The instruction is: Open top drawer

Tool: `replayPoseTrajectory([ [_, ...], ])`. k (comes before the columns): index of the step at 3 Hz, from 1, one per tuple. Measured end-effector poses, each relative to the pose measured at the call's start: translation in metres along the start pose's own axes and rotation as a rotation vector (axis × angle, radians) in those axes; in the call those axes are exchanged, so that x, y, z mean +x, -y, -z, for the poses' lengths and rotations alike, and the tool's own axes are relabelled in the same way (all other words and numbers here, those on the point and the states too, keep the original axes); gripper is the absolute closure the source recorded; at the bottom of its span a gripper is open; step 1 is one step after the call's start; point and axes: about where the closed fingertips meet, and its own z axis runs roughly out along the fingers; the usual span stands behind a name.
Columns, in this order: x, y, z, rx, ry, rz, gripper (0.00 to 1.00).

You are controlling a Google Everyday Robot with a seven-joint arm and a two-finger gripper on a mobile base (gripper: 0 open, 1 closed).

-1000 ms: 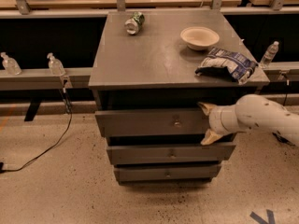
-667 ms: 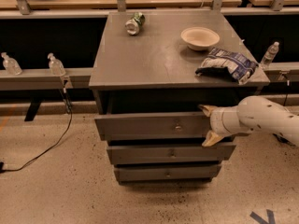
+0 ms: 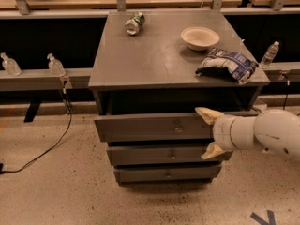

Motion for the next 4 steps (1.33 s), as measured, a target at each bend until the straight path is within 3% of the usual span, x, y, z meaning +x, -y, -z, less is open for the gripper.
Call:
replayPoseTrajectory([
  [1,-0.043,0.002,0.042,0.049,0.056,0.046,0.18],
  [2,-0.056,0.010,0.061,0.071,0.065,0.059,0.24],
  [3,-0.047,0.026,0.059,0.061,0.081,0.023,0.37],
  [4,-0.027,0.043,0.045,0.037,0.086,-0.036,0.34],
])
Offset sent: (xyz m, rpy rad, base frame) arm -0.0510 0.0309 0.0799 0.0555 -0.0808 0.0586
